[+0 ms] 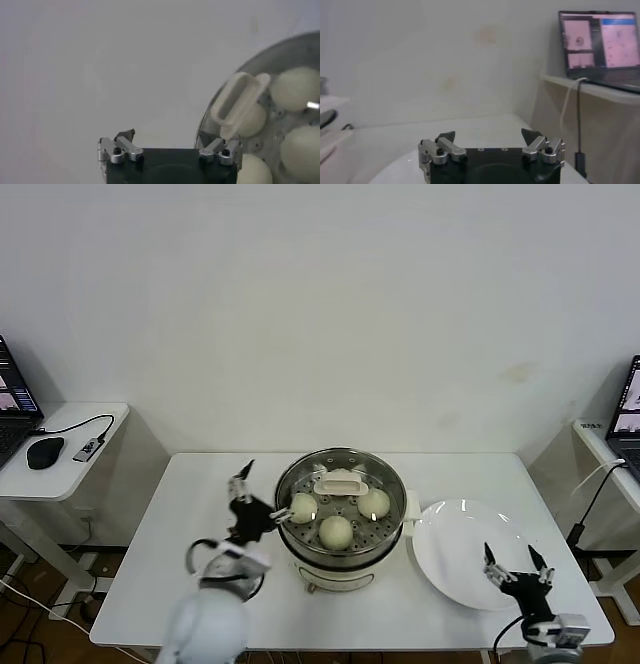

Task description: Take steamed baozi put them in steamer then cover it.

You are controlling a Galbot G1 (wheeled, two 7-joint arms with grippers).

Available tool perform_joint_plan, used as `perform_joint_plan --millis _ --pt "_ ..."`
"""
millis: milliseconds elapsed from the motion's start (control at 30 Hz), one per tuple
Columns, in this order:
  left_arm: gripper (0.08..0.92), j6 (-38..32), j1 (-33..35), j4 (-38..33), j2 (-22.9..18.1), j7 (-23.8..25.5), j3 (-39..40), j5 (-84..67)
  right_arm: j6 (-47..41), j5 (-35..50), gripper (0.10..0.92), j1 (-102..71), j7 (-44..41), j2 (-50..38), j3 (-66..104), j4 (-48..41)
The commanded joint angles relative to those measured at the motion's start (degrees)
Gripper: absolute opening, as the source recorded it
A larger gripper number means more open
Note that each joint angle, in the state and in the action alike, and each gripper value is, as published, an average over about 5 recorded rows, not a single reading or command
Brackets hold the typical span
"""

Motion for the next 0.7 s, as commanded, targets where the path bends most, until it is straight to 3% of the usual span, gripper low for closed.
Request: perform_joint_plan --millis 33,200,400,700 --pt "0.823 -17.96 19.13 0.83 0.29 -5.99 -20.61 -36.89 2.76 0.44 0.823 -4.17 1.05 -2.64 -5.68 2.54" --pt "0.823 -19.12 22.96 3.04 -0.4 -6.3 -19.58 -37.71 -0.97 -3.26 0.823 -7.14 0.78 -2.77 -5.25 5.34" --pt "0.823 -17.9 26.78 4.74 0.38 -4.29 -19.74 -35.36 -2.98 -1.32 0.823 -8.79 0.62 -3.93 -5.83 7.0" --pt "0.823 -14.2 28.83 2.35 -0.51 -1.7 -19.34 -32.85 -3.03 -0.17 0.823 -10.58 1.73 -3.5 -7.49 8.03"
